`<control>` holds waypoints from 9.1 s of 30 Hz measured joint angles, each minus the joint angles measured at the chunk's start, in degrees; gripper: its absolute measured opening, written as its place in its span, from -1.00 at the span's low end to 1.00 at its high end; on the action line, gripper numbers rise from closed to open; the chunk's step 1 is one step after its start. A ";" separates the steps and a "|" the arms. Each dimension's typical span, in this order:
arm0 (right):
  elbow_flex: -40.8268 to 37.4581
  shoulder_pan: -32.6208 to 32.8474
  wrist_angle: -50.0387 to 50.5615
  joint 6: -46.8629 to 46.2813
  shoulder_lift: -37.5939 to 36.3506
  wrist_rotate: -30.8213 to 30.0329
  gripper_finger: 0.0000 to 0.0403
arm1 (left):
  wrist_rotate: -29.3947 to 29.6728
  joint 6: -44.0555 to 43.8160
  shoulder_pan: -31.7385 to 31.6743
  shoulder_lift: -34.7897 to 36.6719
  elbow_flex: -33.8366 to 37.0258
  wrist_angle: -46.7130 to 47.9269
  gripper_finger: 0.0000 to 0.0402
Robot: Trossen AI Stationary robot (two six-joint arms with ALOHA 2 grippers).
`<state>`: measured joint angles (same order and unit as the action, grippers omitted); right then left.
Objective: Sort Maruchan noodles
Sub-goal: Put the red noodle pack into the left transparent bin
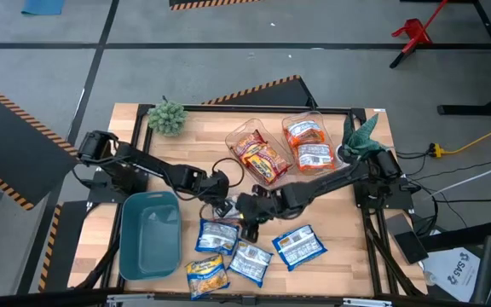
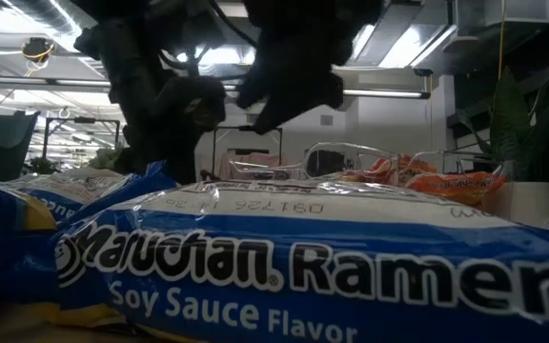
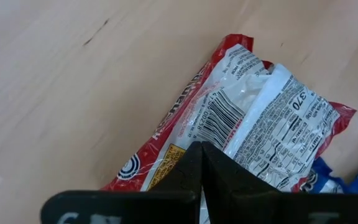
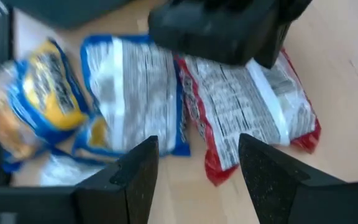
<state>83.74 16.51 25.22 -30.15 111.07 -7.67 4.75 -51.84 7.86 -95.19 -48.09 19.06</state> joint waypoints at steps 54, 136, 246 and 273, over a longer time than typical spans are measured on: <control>-3.65 4.84 -2.65 14.86 0.50 -13.78 0.02 | 10.36 -2.70 6.77 5.49 11.53 -6.06 -1.00; -3.69 -4.12 -0.97 -7.96 0.74 -14.17 0.02 | 16.45 -4.10 9.90 9.42 19.99 -30.78 -1.00; -17.85 -0.66 -40.68 -58.35 10.21 -28.81 0.54 | 14.22 -7.65 9.35 2.02 19.87 -31.12 -1.00; -16.98 -1.13 -45.39 -49.90 5.29 -26.58 -0.49 | 7.37 -4.54 10.47 22.51 20.00 -33.76 -1.00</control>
<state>66.76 15.37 -20.17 -80.05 116.36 -34.25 12.12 -56.38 18.33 -72.68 -28.10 -14.70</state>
